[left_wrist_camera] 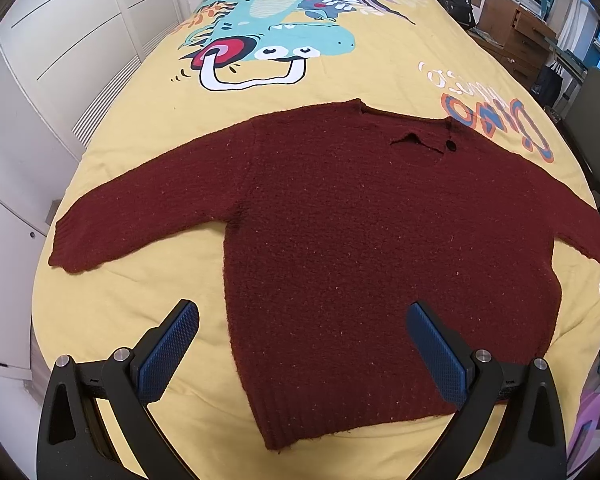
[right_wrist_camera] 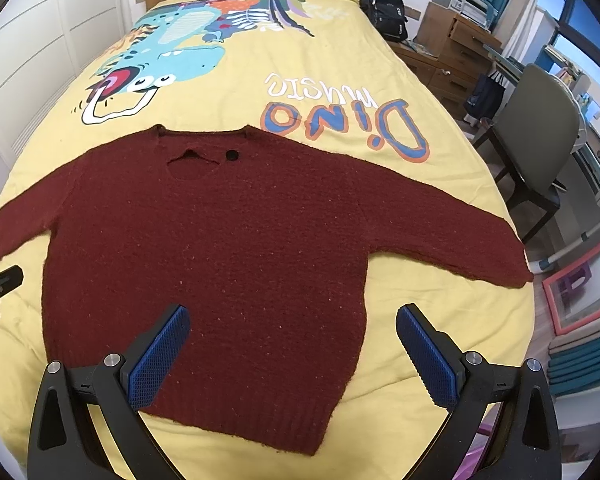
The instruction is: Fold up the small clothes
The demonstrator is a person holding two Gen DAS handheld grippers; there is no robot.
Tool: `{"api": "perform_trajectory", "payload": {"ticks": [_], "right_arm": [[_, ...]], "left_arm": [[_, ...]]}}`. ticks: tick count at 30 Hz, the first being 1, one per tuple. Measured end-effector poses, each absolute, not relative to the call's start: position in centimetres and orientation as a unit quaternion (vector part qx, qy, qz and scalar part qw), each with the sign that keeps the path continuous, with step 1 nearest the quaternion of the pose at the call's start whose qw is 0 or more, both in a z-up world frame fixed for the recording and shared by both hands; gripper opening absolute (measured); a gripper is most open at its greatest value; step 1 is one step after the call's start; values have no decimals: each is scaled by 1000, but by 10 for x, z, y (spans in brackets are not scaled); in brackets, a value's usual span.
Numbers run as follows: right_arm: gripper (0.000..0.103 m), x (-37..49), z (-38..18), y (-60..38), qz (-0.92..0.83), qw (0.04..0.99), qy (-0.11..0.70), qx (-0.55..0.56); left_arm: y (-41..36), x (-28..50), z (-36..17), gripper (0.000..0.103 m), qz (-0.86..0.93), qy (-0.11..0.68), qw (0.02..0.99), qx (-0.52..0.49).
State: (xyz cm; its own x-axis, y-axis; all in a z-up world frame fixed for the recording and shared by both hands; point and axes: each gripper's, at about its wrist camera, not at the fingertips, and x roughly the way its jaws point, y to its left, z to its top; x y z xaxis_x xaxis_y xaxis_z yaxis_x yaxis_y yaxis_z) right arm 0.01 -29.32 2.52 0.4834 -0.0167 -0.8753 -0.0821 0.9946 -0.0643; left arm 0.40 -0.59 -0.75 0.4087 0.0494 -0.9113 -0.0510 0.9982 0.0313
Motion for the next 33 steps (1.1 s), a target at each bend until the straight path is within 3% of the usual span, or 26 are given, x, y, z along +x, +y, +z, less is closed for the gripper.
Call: {"api": "perform_trajectory", "payload": {"ticks": [33], "right_arm": [[103, 15, 8, -321, 2, 867, 498, -34]], "left_arm": [[-8, 21, -15, 102, 25, 547, 836, 12]]}}
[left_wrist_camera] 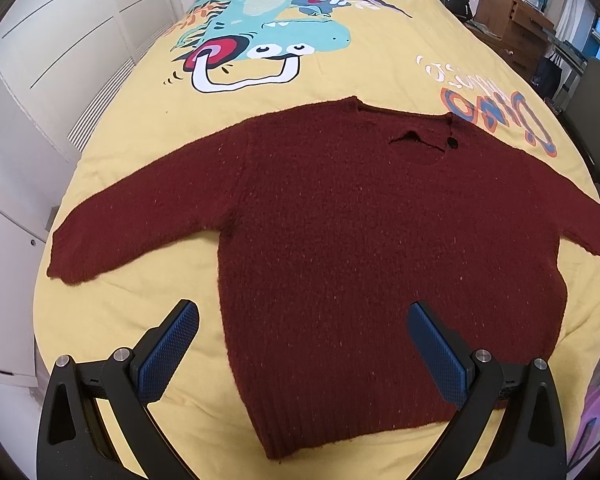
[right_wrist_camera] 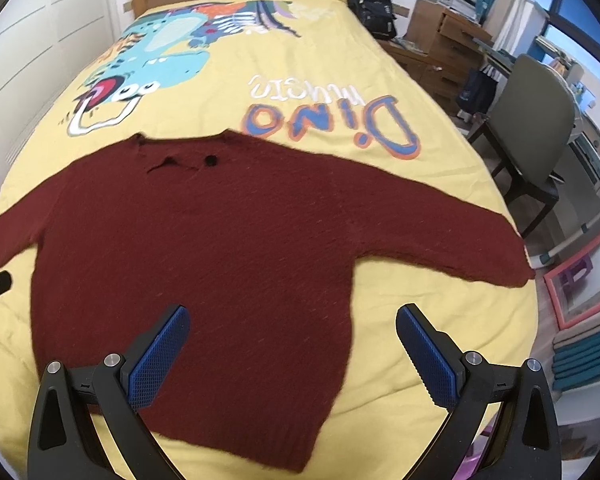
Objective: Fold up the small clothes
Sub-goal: 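Grasp the sweater sleeve cuff with the right gripper and lift it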
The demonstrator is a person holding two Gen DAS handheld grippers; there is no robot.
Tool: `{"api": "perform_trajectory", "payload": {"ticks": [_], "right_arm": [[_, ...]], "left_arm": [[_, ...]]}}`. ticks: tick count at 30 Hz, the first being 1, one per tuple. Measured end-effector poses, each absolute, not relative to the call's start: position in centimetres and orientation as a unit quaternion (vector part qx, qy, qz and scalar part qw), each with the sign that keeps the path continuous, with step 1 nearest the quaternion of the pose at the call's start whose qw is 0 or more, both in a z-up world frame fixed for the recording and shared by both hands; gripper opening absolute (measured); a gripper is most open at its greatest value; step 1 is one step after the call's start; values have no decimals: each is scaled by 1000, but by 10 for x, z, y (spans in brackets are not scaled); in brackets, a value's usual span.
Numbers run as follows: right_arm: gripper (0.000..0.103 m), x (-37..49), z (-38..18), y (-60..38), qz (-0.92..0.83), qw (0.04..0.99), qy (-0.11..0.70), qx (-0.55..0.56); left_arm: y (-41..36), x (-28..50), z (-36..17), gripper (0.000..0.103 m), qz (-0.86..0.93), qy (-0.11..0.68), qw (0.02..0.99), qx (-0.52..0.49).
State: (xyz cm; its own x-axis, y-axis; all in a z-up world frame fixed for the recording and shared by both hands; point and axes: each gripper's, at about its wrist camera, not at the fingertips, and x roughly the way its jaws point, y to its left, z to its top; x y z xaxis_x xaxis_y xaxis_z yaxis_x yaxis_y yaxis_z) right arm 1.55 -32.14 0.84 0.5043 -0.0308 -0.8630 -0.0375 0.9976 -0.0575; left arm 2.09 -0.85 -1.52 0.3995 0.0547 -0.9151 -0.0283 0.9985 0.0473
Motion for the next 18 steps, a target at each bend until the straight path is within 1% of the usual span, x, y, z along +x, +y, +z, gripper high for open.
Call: {"api": "perform_trajectory", "payload": {"ticks": [5, 10, 18], "right_arm": [[103, 37, -1, -373, -39, 873, 485, -21], [103, 63, -24, -452, -94, 866, 491, 32], [103, 91, -77, -583, -195, 833, 502, 125]], "left_arm": [[-10, 42, -17, 102, 21, 545, 838, 18], [-10, 66, -24, 102, 14, 543, 839, 15], [-7, 100, -61, 102, 26, 572, 819, 28]]}}
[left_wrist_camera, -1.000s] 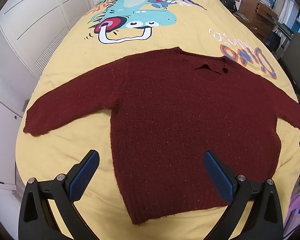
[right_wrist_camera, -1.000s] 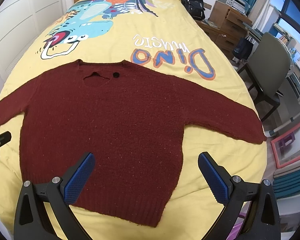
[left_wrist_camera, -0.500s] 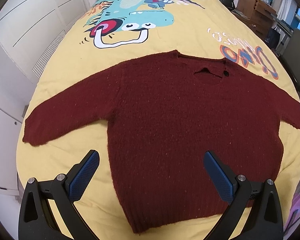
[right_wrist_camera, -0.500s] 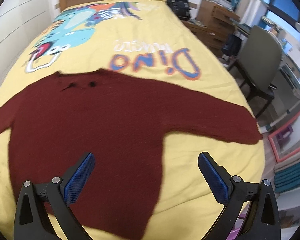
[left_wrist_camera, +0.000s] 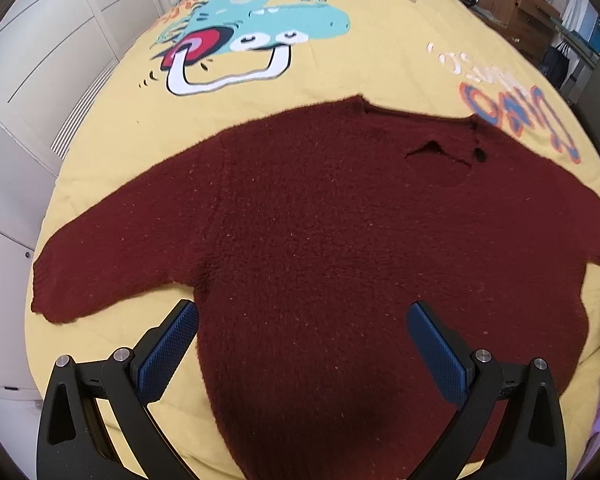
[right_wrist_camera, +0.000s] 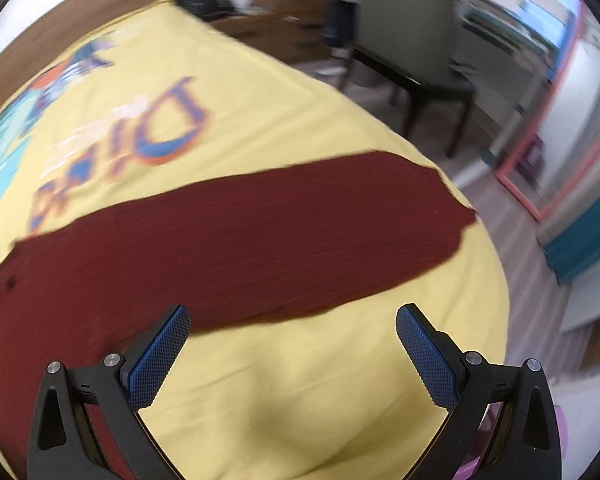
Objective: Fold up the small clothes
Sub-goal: 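Grasp the sweater sleeve cuff with the right gripper and lift it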
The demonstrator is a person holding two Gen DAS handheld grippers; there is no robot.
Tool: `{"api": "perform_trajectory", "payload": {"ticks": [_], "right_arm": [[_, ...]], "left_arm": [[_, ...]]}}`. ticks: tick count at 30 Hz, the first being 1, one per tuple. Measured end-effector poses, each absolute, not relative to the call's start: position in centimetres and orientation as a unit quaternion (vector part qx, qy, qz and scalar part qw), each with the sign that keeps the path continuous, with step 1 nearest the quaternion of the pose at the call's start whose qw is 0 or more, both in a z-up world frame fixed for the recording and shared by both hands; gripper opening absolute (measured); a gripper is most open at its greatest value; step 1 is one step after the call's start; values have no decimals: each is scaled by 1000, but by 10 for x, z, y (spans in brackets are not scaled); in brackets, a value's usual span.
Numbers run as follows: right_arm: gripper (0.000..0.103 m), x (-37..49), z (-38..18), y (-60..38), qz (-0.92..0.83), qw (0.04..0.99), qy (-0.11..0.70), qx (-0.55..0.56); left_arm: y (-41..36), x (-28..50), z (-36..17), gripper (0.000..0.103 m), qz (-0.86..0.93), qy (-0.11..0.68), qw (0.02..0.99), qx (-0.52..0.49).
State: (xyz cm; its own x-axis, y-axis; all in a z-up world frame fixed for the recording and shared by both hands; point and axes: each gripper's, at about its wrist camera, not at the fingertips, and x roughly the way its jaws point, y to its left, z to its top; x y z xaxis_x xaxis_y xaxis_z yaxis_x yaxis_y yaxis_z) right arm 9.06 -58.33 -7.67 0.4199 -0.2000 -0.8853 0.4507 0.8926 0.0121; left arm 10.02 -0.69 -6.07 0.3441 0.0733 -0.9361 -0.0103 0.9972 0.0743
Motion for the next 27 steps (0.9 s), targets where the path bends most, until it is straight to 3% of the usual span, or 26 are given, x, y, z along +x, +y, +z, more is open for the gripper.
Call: {"api": "perform_trajectory", "payload": {"ticks": [13, 18, 19, 20, 21, 22, 23, 27], "right_arm": [[102, 111, -158, -703, -265, 772, 518, 255], [95, 124, -171, -719, -270, 762, 521, 274], [85, 128, -172, -719, -272, 761, 521, 275], [64, 130, -171, -722, -276, 759, 518, 282], [50, 131, -168, -726, -276, 760, 511, 293], [23, 133, -166, -729, -271, 761, 505, 304], [16, 134, -164, -731, -260, 762, 502, 316], [14, 141, -137, -718, -240, 783, 499, 285]], "left_arm": [[17, 112, -111, 102, 40, 615, 787, 26], [29, 111, -121, 102, 44, 623, 781, 18], [32, 110, -122, 102, 46, 624, 780, 19], [34, 110, -123, 102, 48, 626, 778, 19], [36, 110, -124, 102, 49, 628, 777, 18], [39, 110, -125, 102, 50, 629, 775, 17], [42, 109, -125, 102, 51, 630, 775, 15], [51, 110, -124, 102, 52, 626, 778, 6]]}}
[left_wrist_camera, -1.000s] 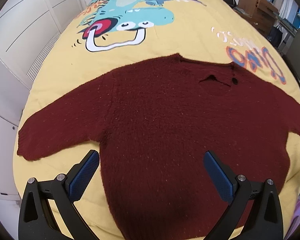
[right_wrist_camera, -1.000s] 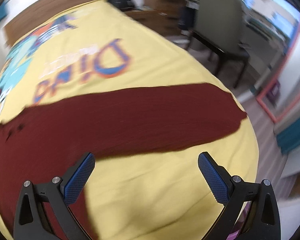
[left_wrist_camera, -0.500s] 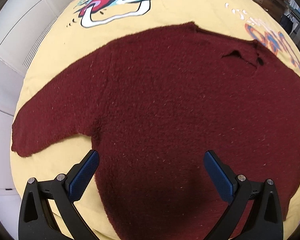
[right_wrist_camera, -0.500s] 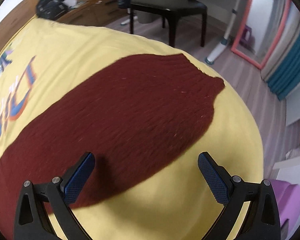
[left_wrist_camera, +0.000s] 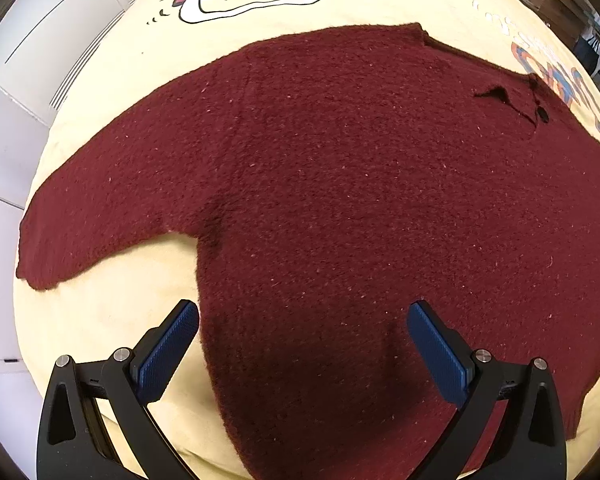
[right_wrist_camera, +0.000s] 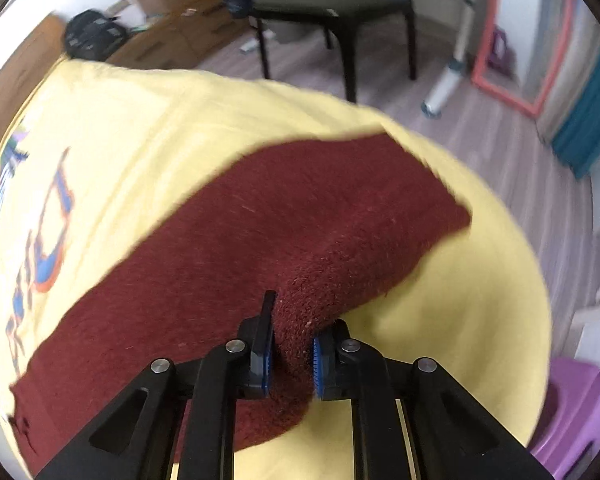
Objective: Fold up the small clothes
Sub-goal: 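Grasp the sweater sleeve cuff with the right gripper and lift it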
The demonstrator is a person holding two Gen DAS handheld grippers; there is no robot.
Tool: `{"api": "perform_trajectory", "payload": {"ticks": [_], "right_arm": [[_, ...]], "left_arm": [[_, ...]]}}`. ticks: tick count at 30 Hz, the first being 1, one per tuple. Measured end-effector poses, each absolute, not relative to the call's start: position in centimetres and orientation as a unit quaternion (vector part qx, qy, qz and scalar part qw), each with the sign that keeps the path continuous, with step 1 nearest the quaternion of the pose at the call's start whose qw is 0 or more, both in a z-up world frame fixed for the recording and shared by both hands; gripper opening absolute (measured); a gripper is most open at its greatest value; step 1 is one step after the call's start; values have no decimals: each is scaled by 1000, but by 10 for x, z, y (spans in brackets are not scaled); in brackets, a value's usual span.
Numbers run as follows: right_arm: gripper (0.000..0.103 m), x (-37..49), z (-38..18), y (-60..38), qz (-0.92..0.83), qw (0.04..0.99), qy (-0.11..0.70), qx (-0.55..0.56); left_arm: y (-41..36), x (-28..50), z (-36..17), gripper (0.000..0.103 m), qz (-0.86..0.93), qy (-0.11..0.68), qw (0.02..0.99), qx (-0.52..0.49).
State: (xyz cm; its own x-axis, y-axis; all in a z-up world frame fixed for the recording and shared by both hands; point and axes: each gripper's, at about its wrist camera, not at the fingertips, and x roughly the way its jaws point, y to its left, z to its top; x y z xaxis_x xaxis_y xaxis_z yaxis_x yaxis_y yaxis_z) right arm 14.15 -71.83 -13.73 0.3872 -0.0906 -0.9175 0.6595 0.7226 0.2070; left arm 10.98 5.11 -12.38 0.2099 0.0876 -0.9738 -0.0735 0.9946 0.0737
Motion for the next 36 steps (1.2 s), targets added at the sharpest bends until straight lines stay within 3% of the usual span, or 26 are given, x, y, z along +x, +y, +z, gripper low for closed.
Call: {"api": "perform_trajectory", "payload": {"ticks": [12, 20, 28, 36], "right_arm": [[14, 161, 5, -585, -102, 878, 428, 190], [14, 193, 63, -465, -10, 899, 416, 138], [14, 220, 67, -350, 70, 894, 431, 103], [14, 223, 12, -255, 130, 858, 489, 82]], "left_arm": [[80, 113, -108, 102, 33, 599, 800, -23], [89, 120, -89, 102, 19, 571, 820, -37], [89, 112, -88, 102, 18, 561, 827, -27], [104, 113, -101, 102, 24, 575, 817, -38]]}}
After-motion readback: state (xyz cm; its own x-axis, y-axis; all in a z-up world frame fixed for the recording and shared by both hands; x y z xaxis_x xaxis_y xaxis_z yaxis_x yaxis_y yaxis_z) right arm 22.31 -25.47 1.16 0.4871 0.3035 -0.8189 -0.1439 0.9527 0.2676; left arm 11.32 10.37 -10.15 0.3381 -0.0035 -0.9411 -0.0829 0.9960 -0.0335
